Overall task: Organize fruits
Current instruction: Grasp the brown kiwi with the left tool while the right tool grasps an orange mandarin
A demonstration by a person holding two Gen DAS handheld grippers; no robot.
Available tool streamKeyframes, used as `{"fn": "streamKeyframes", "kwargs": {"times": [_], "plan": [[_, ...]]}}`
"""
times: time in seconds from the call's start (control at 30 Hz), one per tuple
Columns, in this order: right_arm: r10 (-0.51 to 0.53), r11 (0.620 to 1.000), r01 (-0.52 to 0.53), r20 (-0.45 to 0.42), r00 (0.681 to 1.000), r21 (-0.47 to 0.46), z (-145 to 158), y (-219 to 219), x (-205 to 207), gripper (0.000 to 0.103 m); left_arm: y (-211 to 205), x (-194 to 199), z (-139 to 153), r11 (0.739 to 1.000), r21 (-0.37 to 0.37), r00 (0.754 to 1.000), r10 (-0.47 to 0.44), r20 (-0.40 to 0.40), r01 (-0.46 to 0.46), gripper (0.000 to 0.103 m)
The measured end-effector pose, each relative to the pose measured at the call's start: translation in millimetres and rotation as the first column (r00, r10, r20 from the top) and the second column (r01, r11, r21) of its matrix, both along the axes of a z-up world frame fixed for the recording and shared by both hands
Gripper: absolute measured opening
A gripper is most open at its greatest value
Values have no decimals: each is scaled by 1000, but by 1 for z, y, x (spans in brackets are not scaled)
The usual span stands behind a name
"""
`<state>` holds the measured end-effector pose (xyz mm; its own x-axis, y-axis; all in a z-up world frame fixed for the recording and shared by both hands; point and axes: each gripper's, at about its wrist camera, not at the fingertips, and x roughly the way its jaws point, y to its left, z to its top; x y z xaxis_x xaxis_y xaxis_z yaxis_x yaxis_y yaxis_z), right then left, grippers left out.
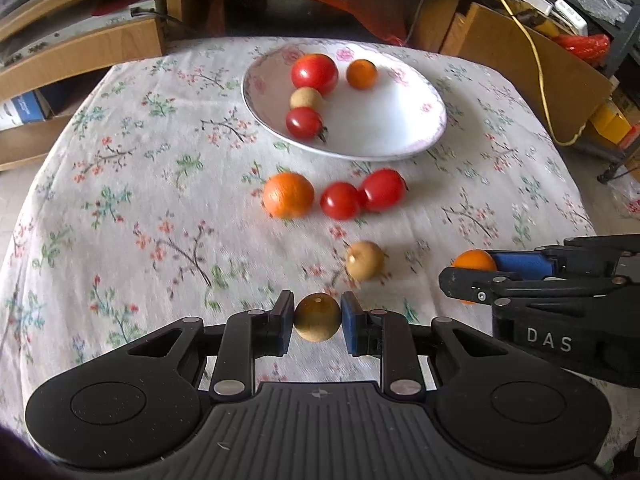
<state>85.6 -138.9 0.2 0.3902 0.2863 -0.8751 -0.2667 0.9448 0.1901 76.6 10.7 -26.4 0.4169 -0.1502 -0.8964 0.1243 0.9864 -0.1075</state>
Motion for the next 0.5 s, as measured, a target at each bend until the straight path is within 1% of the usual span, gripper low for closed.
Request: {"fn": "streamKeyframes", "kwargs": {"times": [0.07, 0.17, 0.23, 0.33, 0.5], "plan": [[0, 1000, 0, -1, 1000, -4, 0, 0, -7, 32, -2, -5, -1, 1000, 4, 1000, -3, -4, 3, 32], [14, 999, -13, 4, 1000, -45, -3, 3, -17, 32, -6, -12, -5, 1000, 21, 1000, -21, -14, 21, 33], [20, 998, -20, -1, 1000, -53, -7, 4, -21, 32, -10, -15, -7, 999, 35, 999, -35, -17, 36, 33], [27, 997, -26, 14, 1000, -70, -6, 7, -26, 32, -11, -16, -8, 998, 46, 999, -44, -11, 45, 35], [37, 996, -36, 15, 999, -84, -10, 10, -29, 32, -12, -19, -8, 997, 52, 999, -51, 2, 50, 36]]}}
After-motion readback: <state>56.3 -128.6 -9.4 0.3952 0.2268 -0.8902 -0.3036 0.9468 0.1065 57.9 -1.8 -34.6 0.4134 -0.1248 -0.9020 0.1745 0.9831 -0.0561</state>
